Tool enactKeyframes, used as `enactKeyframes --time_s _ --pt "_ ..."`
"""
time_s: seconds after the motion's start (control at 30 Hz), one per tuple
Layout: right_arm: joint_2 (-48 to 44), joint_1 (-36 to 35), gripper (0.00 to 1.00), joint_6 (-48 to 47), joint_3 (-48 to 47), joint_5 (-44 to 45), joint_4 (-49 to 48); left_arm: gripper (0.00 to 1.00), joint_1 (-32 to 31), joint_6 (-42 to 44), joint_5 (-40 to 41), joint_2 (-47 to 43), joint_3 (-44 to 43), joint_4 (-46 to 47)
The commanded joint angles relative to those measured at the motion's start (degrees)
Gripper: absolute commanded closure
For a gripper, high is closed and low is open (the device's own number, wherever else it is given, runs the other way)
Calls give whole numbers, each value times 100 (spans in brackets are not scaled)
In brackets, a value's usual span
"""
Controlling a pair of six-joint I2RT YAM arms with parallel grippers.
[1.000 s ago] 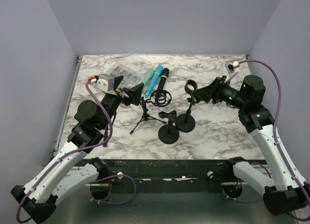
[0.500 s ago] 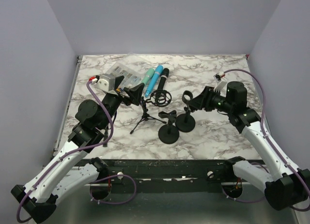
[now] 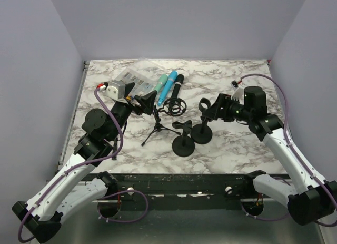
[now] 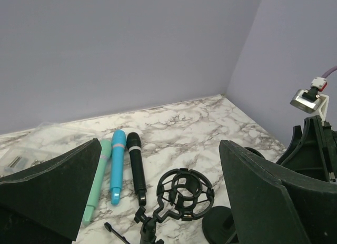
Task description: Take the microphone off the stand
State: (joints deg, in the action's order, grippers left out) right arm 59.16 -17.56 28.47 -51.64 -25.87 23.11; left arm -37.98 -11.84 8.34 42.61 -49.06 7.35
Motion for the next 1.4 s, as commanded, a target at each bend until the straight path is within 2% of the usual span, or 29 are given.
enactKeyframes --time_s 0.0,0.13,0.33,0.4,0.6,0.83,0.97,1.27,1.37 --pt "-96 -36 16 -239 -660 238 642 1 -8 40 -52 -77 -148 27" --pt "-184 -32 7 -403 -1281 581 860 1 -17 82 -21 -114 -173 -4" --pt "-473 -37 5 -646 -2035 1458 1344 1 -19 441 523 -417 -325 -127" --pt "-645 -37 1 -665 -2250 1873 1517 1 -16 526 636 -593 -412 -280" --pt "-1394 -36 0 -641 -2581 3607 1806 1 -14 500 897 -1238 -800 -1195" --pt "-2097 -37 0 -698 -2536 4895 1881 1 -13 429 1345 -2142 -950 -2136" --pt "-2390 -37 0 -772 -2500 5172 1896 1 -8 574 1732 -2490 -1063 -2448" --pt "-2849 -37 0 -776 -2536 5122 1743 2 -10 816 1970 -2753 -1282 -2666" --pt "-2952 -37 0 -870 -2409 4867 1701 1 -9 835 1976 -2738 -1259 -2622"
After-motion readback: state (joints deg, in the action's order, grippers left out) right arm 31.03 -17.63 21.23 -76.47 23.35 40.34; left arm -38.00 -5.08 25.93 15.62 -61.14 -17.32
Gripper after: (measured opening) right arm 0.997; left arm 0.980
